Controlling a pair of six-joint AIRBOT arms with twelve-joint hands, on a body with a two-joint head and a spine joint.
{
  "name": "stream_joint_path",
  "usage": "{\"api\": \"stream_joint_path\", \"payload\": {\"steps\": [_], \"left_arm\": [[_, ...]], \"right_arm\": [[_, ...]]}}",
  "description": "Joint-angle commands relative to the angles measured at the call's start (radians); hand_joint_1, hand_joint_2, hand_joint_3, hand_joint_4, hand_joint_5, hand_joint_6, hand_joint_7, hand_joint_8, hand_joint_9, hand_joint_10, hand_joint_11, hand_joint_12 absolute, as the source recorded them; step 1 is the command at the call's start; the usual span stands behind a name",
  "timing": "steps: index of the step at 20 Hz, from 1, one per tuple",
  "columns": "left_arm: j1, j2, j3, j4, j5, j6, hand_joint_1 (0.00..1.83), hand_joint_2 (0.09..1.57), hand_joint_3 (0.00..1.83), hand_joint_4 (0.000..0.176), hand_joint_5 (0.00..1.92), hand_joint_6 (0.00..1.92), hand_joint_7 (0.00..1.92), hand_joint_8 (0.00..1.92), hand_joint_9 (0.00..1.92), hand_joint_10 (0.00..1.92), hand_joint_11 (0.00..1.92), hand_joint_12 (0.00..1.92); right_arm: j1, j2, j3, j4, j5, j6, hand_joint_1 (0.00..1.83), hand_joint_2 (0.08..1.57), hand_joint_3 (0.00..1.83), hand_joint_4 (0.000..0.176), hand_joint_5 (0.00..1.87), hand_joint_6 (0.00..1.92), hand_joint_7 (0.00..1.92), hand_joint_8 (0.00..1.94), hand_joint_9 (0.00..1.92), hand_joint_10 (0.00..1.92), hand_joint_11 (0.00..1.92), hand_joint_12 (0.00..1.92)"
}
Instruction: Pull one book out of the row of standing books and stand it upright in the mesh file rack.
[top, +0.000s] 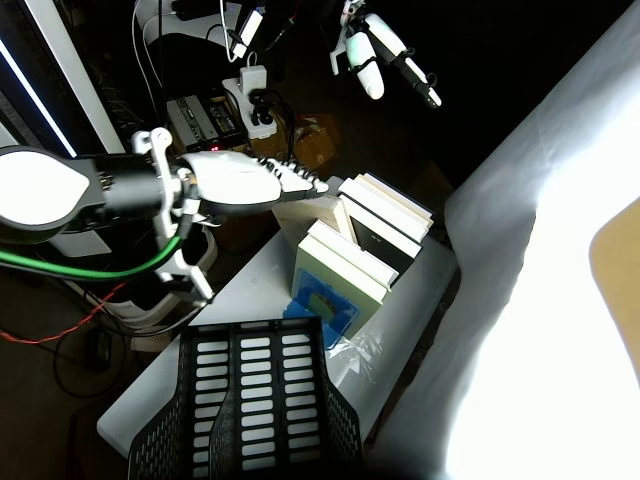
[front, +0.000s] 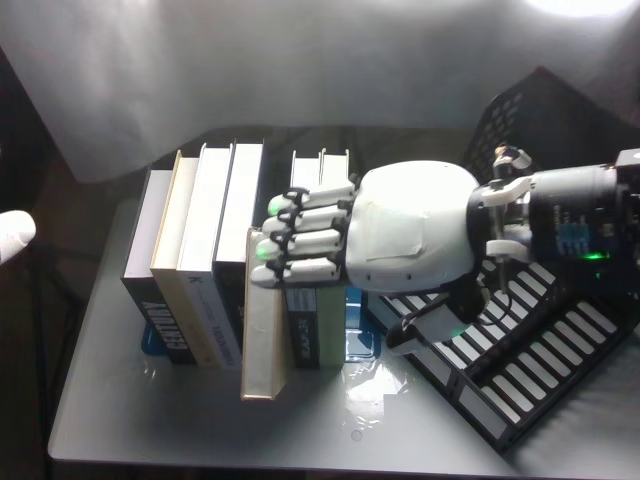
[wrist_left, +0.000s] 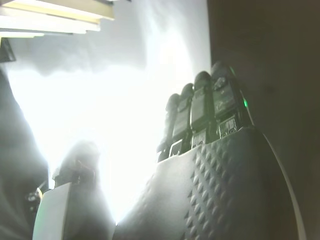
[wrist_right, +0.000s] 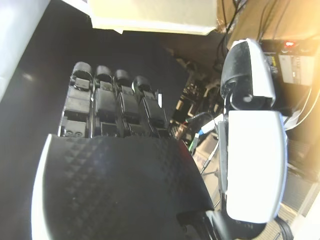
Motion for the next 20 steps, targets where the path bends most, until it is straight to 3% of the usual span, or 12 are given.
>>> {"api": "stream_joint_path", "payload": {"steps": [1,2,4,5,6,8,13,18,20], "left_arm": [[-0.013,0.002,0.011,0.013,-0.097,-0.005,0.33,1.34,0.00,0.000,0.06,0.01,0.00,0.00,0.00,0.00,0.00,0.00],[-0.033,-0.003,0.022,0.033,-0.077,-0.005,0.33,1.34,0.00,0.003,0.06,0.01,0.00,0.00,0.00,0.00,0.00,0.00],[-0.056,-0.008,0.039,0.055,-0.048,-0.005,0.28,1.34,0.00,0.010,0.04,0.00,0.00,0.00,0.00,0.00,0.00,0.00],[-0.067,-0.010,0.046,0.064,-0.035,-0.005,0.29,1.34,0.00,0.002,0.04,0.00,0.00,0.00,0.00,0.00,0.00,0.00],[-0.073,-0.011,0.050,0.067,-0.031,-0.005,0.26,1.33,0.00,0.011,0.03,0.00,0.00,0.00,0.00,0.00,0.00,0.00],[-0.078,-0.012,0.056,0.064,-0.027,-0.005,0.26,1.33,0.00,0.005,0.02,0.00,0.00,0.00,0.00,0.00,0.00,0.00],[-0.070,-0.002,0.060,0.048,-0.029,-0.005,0.26,1.35,0.01,0.000,0.03,0.00,0.00,0.00,0.00,0.00,0.00,0.00],[-0.073,-0.005,0.068,0.042,-0.037,-0.005,0.29,1.36,0.00,0.000,0.03,0.00,0.00,0.00,0.00,0.00,0.00,0.00],[-0.073,-0.003,0.068,0.042,-0.053,-0.005,0.31,1.36,0.00,0.000,0.02,0.00,0.00,0.00,0.00,0.00,0.00,0.00]], "right_arm": [[0.015,0.008,0.004,0.023,0.045,-0.003,0.84,1.03,0.00,0.000,0.00,0.00,0.00,0.00,0.00,0.00,0.00,0.00],[0.015,-0.001,0.011,0.015,0.038,-0.003,0.87,1.03,0.00,0.000,0.00,0.00,0.00,0.00,0.00,0.00,0.00,0.00],[0.015,-0.017,0.023,-0.002,0.028,-0.003,0.72,1.04,0.00,0.000,0.00,0.00,0.00,0.00,0.00,0.00,0.00,0.00],[0.015,-0.027,0.032,-0.012,0.020,-0.003,0.73,1.04,0.00,0.000,0.00,0.00,0.00,0.00,0.00,0.00,0.00,0.00],[0.015,-0.038,0.042,-0.040,0.017,0.024,0.67,1.05,0.00,0.000,0.00,0.00,0.00,0.00,0.00,0.00,0.00,0.00],[0.015,-0.069,0.075,-0.116,0.017,0.120,0.66,1.07,0.00,0.000,0.00,0.00,0.00,0.00,0.00,0.00,0.00,0.00],[0.026,-0.134,0.126,-0.242,0.008,0.217,0.71,1.06,0.00,0.000,0.00,0.00,0.00,0.00,0.00,0.00,0.00,0.00],[0.025,-0.170,0.157,-0.263,0.007,0.224,0.71,1.07,0.00,0.000,0.00,0.00,0.00,0.00,0.00,0.00,0.00,0.00],[0.025,-0.183,0.166,-0.267,0.007,0.223,0.75,1.07,0.00,0.012,0.00,0.00,0.00,0.00,0.00,0.00,0.00,0.00]]}}
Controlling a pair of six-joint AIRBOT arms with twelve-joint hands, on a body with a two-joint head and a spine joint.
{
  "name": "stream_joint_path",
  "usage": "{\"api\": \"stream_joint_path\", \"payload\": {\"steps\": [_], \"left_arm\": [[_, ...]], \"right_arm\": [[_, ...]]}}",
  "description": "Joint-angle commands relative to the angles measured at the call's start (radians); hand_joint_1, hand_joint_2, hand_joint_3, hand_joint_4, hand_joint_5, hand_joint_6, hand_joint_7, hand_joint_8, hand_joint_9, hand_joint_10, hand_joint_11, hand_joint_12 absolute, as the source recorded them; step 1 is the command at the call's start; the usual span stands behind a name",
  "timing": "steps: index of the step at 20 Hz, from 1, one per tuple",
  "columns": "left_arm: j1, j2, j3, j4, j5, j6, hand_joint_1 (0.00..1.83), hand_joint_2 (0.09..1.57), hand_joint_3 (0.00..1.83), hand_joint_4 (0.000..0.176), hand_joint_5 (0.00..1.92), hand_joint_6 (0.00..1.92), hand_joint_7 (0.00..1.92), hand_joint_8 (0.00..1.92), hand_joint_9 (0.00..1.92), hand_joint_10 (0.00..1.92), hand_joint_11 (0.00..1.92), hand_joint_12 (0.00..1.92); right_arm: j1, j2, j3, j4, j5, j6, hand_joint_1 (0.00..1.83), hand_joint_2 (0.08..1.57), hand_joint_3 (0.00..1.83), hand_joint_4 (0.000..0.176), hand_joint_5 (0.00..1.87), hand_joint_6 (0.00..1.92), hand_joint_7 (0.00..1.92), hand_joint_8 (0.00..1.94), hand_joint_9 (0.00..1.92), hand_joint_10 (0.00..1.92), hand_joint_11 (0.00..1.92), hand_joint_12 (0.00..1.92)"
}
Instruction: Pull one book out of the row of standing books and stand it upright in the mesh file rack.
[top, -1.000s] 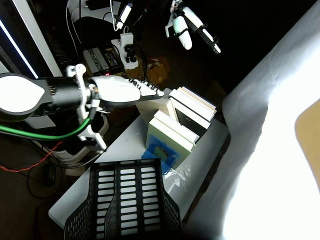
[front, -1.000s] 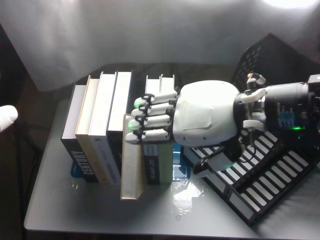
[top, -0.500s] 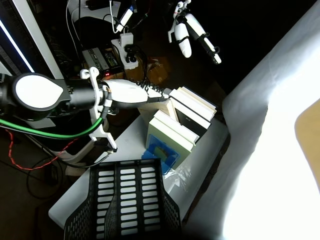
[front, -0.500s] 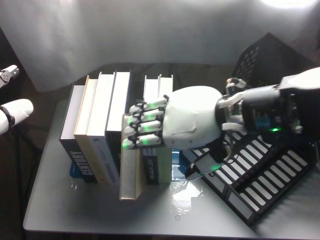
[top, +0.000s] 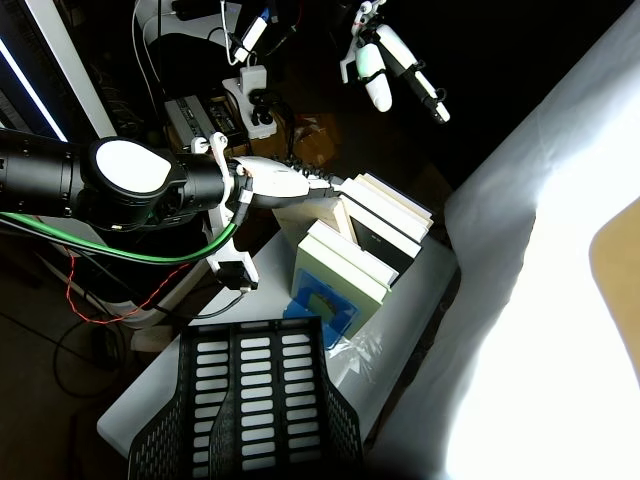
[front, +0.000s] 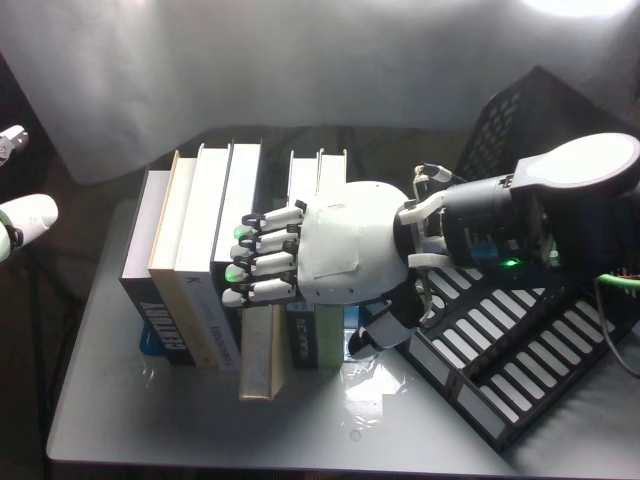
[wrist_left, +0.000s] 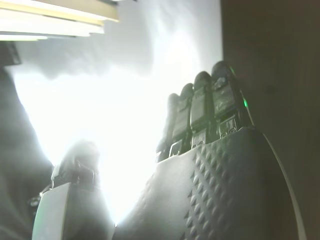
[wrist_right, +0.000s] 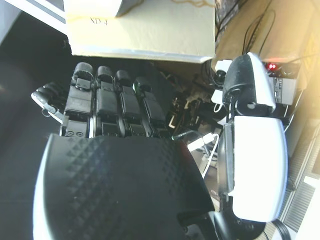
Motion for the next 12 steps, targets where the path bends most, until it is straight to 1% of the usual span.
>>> {"api": "stream_joint_path", "payload": {"steps": [1,2,3,4,5,6,7,8,9,10,11,12], "left_arm": [[-0.004,0.017,0.009,-0.014,-0.136,-0.004,0.30,1.37,0.00,0.000,0.02,0.00,0.00,0.00,0.00,0.00,0.00,0.00],[-0.006,0.017,0.010,-0.014,-0.139,-0.004,0.27,1.38,0.01,0.006,0.00,0.00,0.00,0.00,0.00,0.00,0.00,0.00],[-0.006,0.018,0.011,-0.015,-0.144,-0.004,0.25,1.38,0.01,0.010,0.00,0.00,0.00,0.00,0.00,0.00,0.00,0.00],[-0.006,0.019,0.011,-0.016,-0.149,-0.004,0.26,1.39,0.01,0.014,0.00,0.00,0.00,0.00,0.00,0.00,0.00,0.00],[-0.006,0.021,0.010,-0.018,-0.154,-0.004,0.26,1.39,0.01,0.014,0.00,0.00,0.00,0.00,0.00,0.00,0.00,0.00],[-0.006,0.022,0.010,-0.021,-0.160,-0.004,0.24,1.40,0.01,0.018,0.00,0.00,0.00,0.00,0.00,0.00,0.00,0.00],[-0.006,0.023,0.010,-0.024,-0.164,-0.004,0.24,1.40,0.01,0.024,0.00,0.00,0.00,0.00,0.00,0.00,0.00,0.00],[-0.006,0.025,0.012,-0.024,-0.166,-0.004,0.25,1.40,0.01,0.024,0.00,0.00,0.00,0.00,0.00,0.00,0.00,0.00],[-0.007,0.027,0.014,-0.026,-0.166,-0.004,0.22,1.40,0.01,0.029,0.00,0.00,0.00,0.00,0.00,0.00,0.00,0.00],[-0.007,0.029,0.016,-0.031,-0.169,-0.004,0.15,1.39,0.01,0.034,0.00,0.00,0.00,0.00,0.00,0.00,0.00,0.00],[-0.007,0.029,0.016,-0.032,-0.171,-0.004,0.13,1.40,0.01,0.035,0.00,0.00,0.00,0.00,0.00,0.00,0.00,0.00],[-0.007,0.029,0.017,-0.032,-0.171,-0.004,0.21,1.40,0.01,0.008,0.01,0.00,0.00,0.00,0.00,0.00,0.00,0.00]], "right_arm": [[0.011,0.000,0.001,0.018,0.030,0.003,0.77,1.06,0.00,0.021,0.00,0.00,0.00,0.00,0.00,0.00,0.00,0.00],[0.012,-0.006,0.004,0.015,0.030,0.003,0.79,1.06,0.00,0.025,0.00,0.00,0.00,0.00,0.00,0.00,0.00,0.00],[0.014,-0.018,0.008,0.005,0.030,0.003,0.80,1.05,0.00,0.011,0.00,0.00,0.00,0.00,0.00,0.00,0.00,0.00],[0.017,-0.027,0.010,-0.003,0.030,0.002,0.80,1.04,0.00,0.014,0.00,0.00,0.00,0.00,0.00,0.00,0.00,0.00],[0.019,-0.035,0.013,-0.008,0.030,0.002,0.80,1.04,0.00,0.016,0.00,0.00,0.00,0.00,0.00,0.00,0.00,0.00],[0.021,-0.043,0.016,-0.013,0.030,0.002,0.80,1.03,0.00,0.011,0.00,0.00,0.00,0.00,0.00,0.00,0.00,0.00],[0.022,-0.050,0.019,-0.016,0.030,0.002,0.80,1.04,0.00,0.013,0.00,0.00,0.00,0.00,0.00,0.00,0.00,0.00],[0.022,-0.058,0.025,-0.017,0.030,0.002,0.80,1.04,0.00,0.015,0.00,0.00,0.00,0.00,0.00,0.00,0.00,0.00],[0.022,-0.066,0.030,-0.021,0.030,0.002,0.81,1.04,0.00,0.019,0.00,0.00,0.00,0.00,0.00,0.00,0.00,0.00],[0.022,-0.076,0.038,-0.023,0.030,0.002,0.82,1.05,0.00,0.017,0.00,0.00,0.00,0.00,0.00,0.00,0.00,0.00],[0.022,-0.083,0.043,-0.023,0.029,0.002,0.85,1.05,0.00,0.000,0.00,0.00,0.00,0.00,0.00,0.00,0.00,0.00],[0.021,-0.097,0.055,-0.029,0.027,0.002,0.88,1.04,0.00,0.000,0.00,0.00,0.00,0.00,0.00,0.00,0.00,0.00]]}}
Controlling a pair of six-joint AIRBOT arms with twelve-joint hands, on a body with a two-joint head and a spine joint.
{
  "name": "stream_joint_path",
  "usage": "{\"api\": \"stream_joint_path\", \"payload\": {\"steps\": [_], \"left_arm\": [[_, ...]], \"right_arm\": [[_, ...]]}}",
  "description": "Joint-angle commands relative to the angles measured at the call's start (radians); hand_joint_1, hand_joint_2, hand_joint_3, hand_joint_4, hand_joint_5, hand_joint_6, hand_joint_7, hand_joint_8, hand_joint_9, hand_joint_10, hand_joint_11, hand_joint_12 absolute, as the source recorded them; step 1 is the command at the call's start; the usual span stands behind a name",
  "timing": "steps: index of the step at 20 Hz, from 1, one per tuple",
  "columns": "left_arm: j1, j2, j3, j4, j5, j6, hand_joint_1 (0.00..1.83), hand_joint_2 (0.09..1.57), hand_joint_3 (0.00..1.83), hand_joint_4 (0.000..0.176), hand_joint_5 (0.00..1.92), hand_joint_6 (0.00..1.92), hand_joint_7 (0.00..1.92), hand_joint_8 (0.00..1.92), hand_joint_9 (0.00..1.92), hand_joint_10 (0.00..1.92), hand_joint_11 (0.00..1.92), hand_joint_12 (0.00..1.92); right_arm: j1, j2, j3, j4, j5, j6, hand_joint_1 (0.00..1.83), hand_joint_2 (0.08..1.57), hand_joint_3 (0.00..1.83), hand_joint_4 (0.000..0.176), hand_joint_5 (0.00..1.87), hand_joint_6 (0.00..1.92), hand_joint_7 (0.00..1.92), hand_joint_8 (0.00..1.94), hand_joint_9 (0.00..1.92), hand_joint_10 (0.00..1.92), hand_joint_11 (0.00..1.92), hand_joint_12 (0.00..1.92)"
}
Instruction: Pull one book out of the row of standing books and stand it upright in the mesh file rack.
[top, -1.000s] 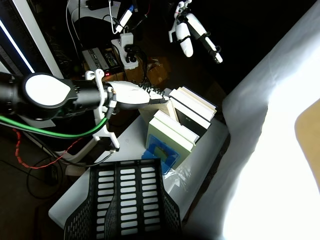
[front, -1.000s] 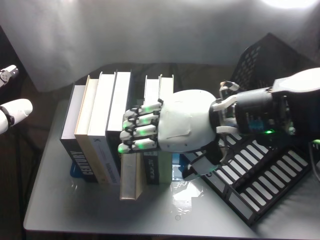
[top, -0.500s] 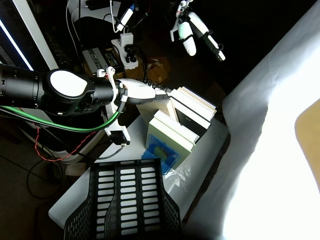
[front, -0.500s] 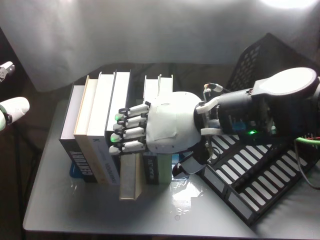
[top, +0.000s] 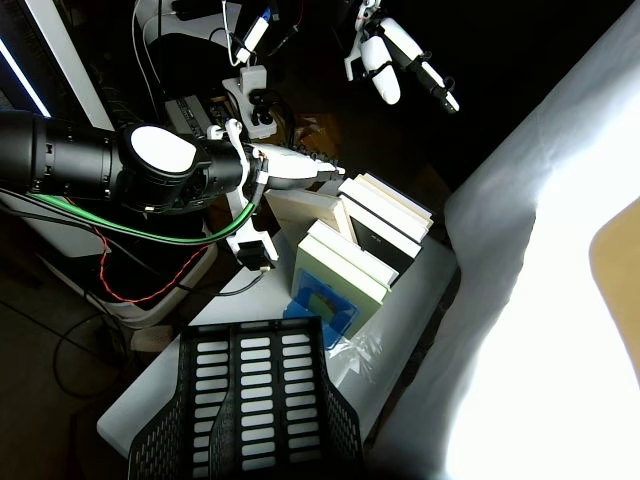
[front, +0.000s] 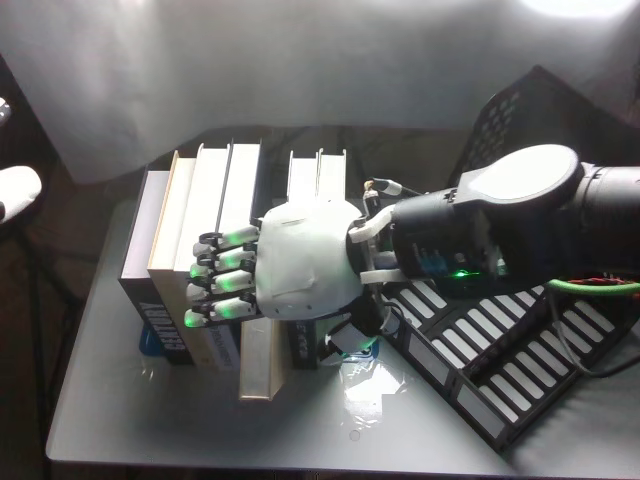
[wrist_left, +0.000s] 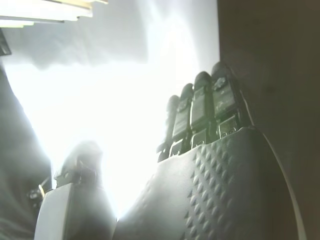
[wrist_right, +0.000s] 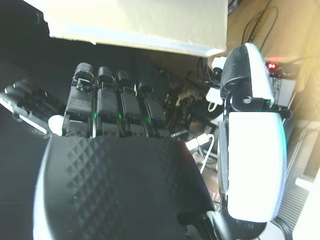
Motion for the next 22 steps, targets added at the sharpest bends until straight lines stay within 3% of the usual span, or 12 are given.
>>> {"api": "stream_joint_path", "payload": {"steps": [1,4,10,11,13,14,15,17,19,20,22], "left_arm": [[-0.005,0.017,0.012,-0.012,-0.124,-0.004,0.18,1.41,0.01,0.017,0.00,0.00,0.00,0.00,0.00,0.00,0.00,0.00],[-0.005,0.016,0.013,-0.013,-0.133,-0.004,0.01,1.45,0.02,0.017,0.00,0.00,0.00,0.00,0.00,0.00,0.00,0.00],[-0.002,0.021,0.012,-0.012,-0.153,-0.004,0.01,1.56,0.07,0.000,0.00,0.00,0.00,0.00,0.00,0.00,0.00,0.00],[-0.002,0.021,0.011,-0.009,-0.156,-0.004,0.07,1.57,0.08,0.017,0.00,0.00,0.00,0.00,0.00,0.00,0.00,0.00],[-0.002,0.024,0.008,-0.002,-0.163,-0.004,0.17,1.57,0.19,0.033,0.00,0.00,0.00,0.00,0.00,0.00,0.00,0.00],[-0.002,0.024,0.008,-0.002,-0.165,-0.004,0.12,1.54,0.10,0.032,0.02,0.01,0.00,0.00,0.00,0.00,0.00,0.00],[-0.002,0.024,0.008,-0.001,-0.167,-0.004,0.02,1.48,0.06,0.028,0.03,0.01,0.00,0.00,0.00,0.00,0.00,0.00],[-0.002,0.024,0.008,0.000,-0.170,-0.004,0.00,1.43,0.03,0.031,0.02,0.01,0.00,0.00,0.00,0.00,0.00,0.00],[-0.003,0.025,0.008,0.006,-0.173,-0.004,0.00,1.46,0.03,0.032,0.02,0.01,0.00,0.00,0.00,0.00,0.00,0.00],[-0.005,0.025,0.009,0.009,-0.174,-0.004,0.00,1.53,0.03,0.000,0.08,0.02,0.00,0.00,0.00,0.00,0.00,0.00],[-0.006,0.027,0.010,0.016,-0.170,-0.004,0.00,1.55,0.02,0.000,0.09,0.03,0.00,0.00,0.00,0.00,0.00,0.00]], "right_arm": [[0.011,-0.004,0.002,0.015,0.019,0.000,0.87,1.03,0.00,0.000,0.00,0.00,0.00,0.00,0.00,0.00,0.00,0.00],[0.010,-0.031,0.019,-0.005,0.007,0.000,0.83,1.02,0.00,0.000,0.00,0.00,0.00,0.00,0.00,0.00,0.00,0.00],[-0.006,-0.070,0.030,-0.080,-0.030,0.000,0.81,1.04,0.00,0.000,0.00,0.00,0.00,0.00,0.00,0.00,0.00,0.00],[-0.008,-0.078,0.034,-0.100,-0.040,0.000,0.85,1.03,0.00,0.000,0.00,0.00,0.00,0.00,0.00,0.00,0.00,0.00],[-0.011,-0.097,0.044,-0.133,-0.055,0.001,0.86,1.00,0.00,0.000,0.02,0.01,0.03,0.01,0.00,0.00,0.00,0.00],[-0.013,-0.101,0.048,-0.134,-0.055,0.001,0.75,1.04,0.00,0.000,0.09,0.01,0.11,0.02,0.04,0.01,0.00,0.25],[-0.015,-0.107,0.051,-0.136,-0.057,0.001,0.74,1.06,0.01,0.000,0.03,0.00,0.04,0.02,0.01,0.00,0.00,0.05],[-0.022,-0.118,0.059,-0.148,-0.063,0.001,0.86,1.01,0.00,0.000,0.06,0.02,0.06,0.03,0.00,0.00,0.00,0.00],[-0.028,-0.122,0.066,-0.150,-0.066,0.001,0.75,1.09,0.02,0.000,0.01,0.00,0.01,0.00,0.00,0.00,0.00,0.00],[-0.032,-0.124,0.070,-0.150,-0.068,0.001,0.77,1.10,0.02,0.000,0.01,0.00,0.01,0.00,0.00,0.00,0.00,0.00],[-0.040,-0.128,0.075,-0.155,-0.070,0.001,0.87,1.09,0.02,0.000,0.01,0.01,0.01,0.00,0.00,0.00,0.00,0.00]]}}
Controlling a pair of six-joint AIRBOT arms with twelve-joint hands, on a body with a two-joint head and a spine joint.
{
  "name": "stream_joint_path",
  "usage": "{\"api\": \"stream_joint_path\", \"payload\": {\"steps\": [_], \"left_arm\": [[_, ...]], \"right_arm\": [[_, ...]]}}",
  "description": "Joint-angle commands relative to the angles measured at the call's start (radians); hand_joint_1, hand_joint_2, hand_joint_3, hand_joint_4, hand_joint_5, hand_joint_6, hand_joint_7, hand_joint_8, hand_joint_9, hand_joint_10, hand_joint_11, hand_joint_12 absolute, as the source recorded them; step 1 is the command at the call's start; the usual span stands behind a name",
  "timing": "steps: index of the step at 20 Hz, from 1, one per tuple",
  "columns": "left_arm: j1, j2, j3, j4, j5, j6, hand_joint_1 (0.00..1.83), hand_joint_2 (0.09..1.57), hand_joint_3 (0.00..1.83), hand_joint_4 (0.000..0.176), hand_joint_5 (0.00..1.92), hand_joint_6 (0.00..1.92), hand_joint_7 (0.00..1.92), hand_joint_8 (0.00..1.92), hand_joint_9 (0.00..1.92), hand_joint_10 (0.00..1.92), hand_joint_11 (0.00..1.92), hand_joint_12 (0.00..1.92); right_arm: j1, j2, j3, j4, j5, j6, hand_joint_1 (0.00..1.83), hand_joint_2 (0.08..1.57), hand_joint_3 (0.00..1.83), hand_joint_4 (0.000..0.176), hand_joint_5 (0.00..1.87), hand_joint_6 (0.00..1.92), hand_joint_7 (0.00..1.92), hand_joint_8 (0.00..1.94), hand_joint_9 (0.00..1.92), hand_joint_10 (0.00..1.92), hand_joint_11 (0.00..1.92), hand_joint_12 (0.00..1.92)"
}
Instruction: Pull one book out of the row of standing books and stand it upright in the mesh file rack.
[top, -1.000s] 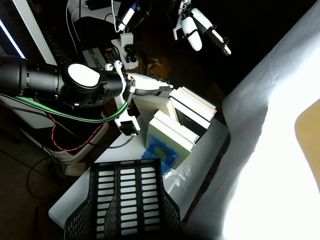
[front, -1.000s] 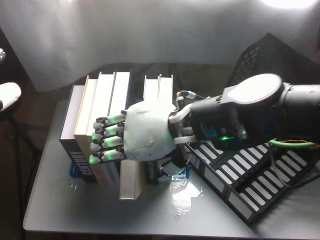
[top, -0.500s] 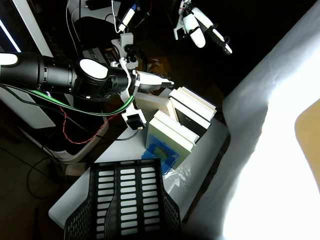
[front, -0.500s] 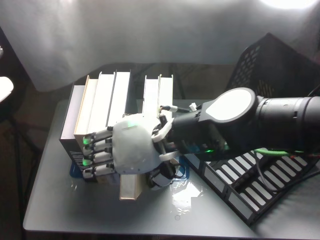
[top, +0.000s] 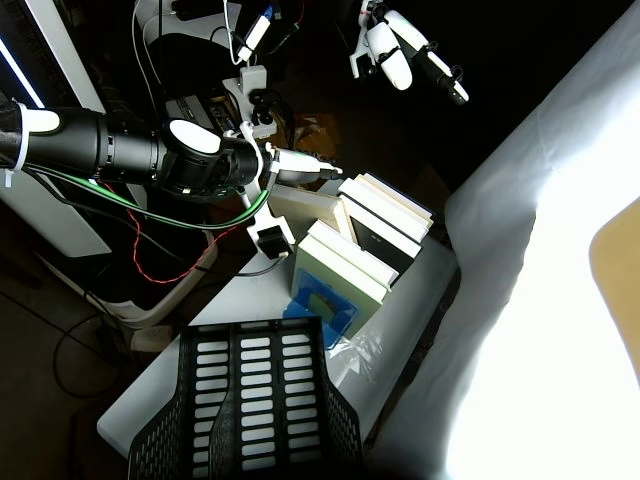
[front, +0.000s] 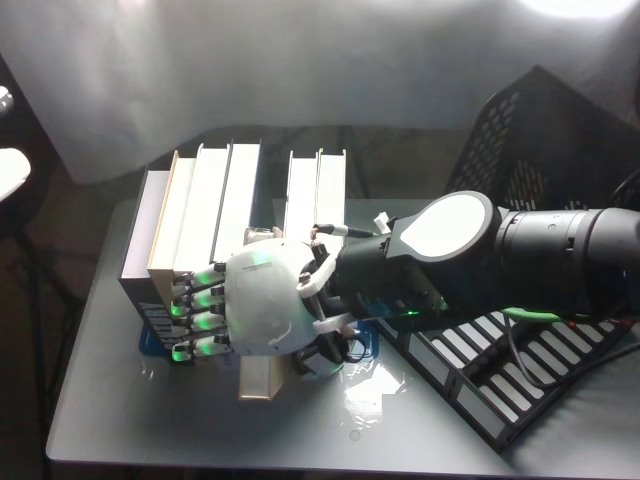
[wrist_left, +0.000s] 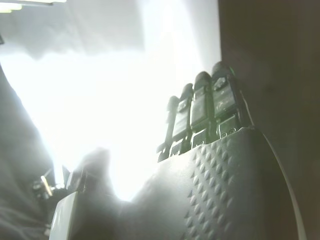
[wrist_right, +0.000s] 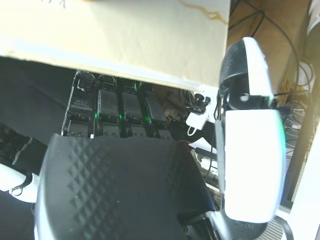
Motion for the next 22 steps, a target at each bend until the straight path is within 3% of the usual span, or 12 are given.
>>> {"api": "stream_joint_path", "payload": {"steps": [1,5,9,12,15,17,18,19,20,21,22], "left_arm": [[-0.006,0.021,0.009,-0.013,-0.123,-0.004,0.00,1.54,0.02,0.000,0.08,0.03,0.00,0.00,0.00,0.00,0.00,0.00],[-0.011,0.017,0.012,-0.004,-0.117,-0.004,0.04,1.52,0.00,0.000,0.08,0.02,0.00,0.00,0.00,0.00,0.00,0.00],[-0.014,0.017,0.014,-0.001,-0.118,-0.004,0.00,1.51,0.00,0.024,0.07,0.02,0.00,0.00,0.00,0.00,0.00,0.00],[-0.014,0.013,0.016,0.000,-0.117,-0.004,0.00,1.51,0.00,0.000,0.06,0.01,0.00,0.00,0.00,0.00,0.00,0.00],[-0.014,0.012,0.016,0.002,-0.116,-0.004,0.00,1.52,0.00,0.000,0.07,0.02,0.00,0.00,0.00,0.00,0.00,0.00],[-0.014,0.011,0.016,0.002,-0.116,-0.004,0.07,1.52,0.00,0.000,0.11,0.04,0.00,0.00,0.00,0.00,0.00,0.00],[-0.014,0.011,0.016,0.002,-0.117,-0.004,0.05,1.52,0.00,0.000,0.11,0.04,0.00,0.00,0.00,0.00,0.00,0.00],[-0.014,0.012,0.016,0.001,-0.119,-0.004,0.04,1.52,0.00,0.000,0.08,0.03,0.00,0.00,0.00,0.00,0.00,0.00],[-0.014,0.012,0.016,0.001,-0.119,-0.004,0.04,1.52,0.00,0.000,0.10,0.03,0.00,0.00,0.00,0.00,0.00,0.00],[-0.014,0.013,0.016,0.000,-0.119,-0.004,0.01,1.49,0.00,0.015,0.04,0.01,0.00,0.00,0.00,0.00,0.00,0.00],[-0.013,0.014,0.015,-0.001,-0.122,-0.004,0.00,1.47,0.00,0.031,0.03,0.01,0.00,0.00,0.00,0.00,0.00,0.00]], "right_arm": [[-0.008,0.001,0.001,0.012,0.006,-0.002,0.88,1.09,0.01,0.000,0.00,0.00,0.00,0.00,0.00,0.00,0.00,0.00],[-0.018,-0.004,0.010,0.004,0.005,-0.002,0.92,1.03,0.00,0.000,0.00,0.00,0.00,0.00,0.00,0.00,0.00,0.00],[-0.020,-0.008,0.021,0.000,0.000,-0.002,0.90,1.00,0.00,0.000,0.00,0.00,0.00,0.00,0.00,0.00,0.00,0.00],[-0.022,-0.012,0.028,-0.008,-0.006,-0.002,0.89,1.01,0.00,0.000,0.00,0.00,0.00,0.00,0.00,0.00,0.00,0.00],[-0.022,-0.012,0.033,-0.015,-0.013,-0.002,0.93,1.07,0.01,0.000,0.01,0.00,0.00,0.00,0.00,0.00,0.00,0.00],[-0.025,-0.015,0.036,-0.016,-0.015,-0.002,0.99,1.09,0.00,0.000,0.17,0.05,0.22,0.02,0.14,0.10,0.00,0.58],[-0.028,-0.016,0.038,-0.016,-0.016,-0.002,1.05,1.07,0.00,0.000,0.46,0.27,0.57,0.16,0.33,0.55,0.00,1.34],[-0.031,-0.021,0.041,-0.016,-0.016,0.003,1.07,1.15,0.00,0.000,0.78,0.99,0.88,0.32,0.52,0.93,0.13,1.74],[-0.032,-0.023,0.042,-0.016,-0.016,0.011,1.16,1.16,0.00,0.000,0.81,1.20,0.94,0.90,0.58,1.14,0.15,1.89],[-0.033,-0.026,0.044,-0.016,-0.016,0.015,1.23,1.11,0.00,0.000,0.98,0.92,1.08,0.96,0.78,1.22,0.35,1.89],[-0.034,-0.029,0.046,-0.016,-0.016,0.016,1.14,1.16,0.00,0.000,1.02,0.98,1.16,1.30,0.93,1.42,0.58,1.92]]}}
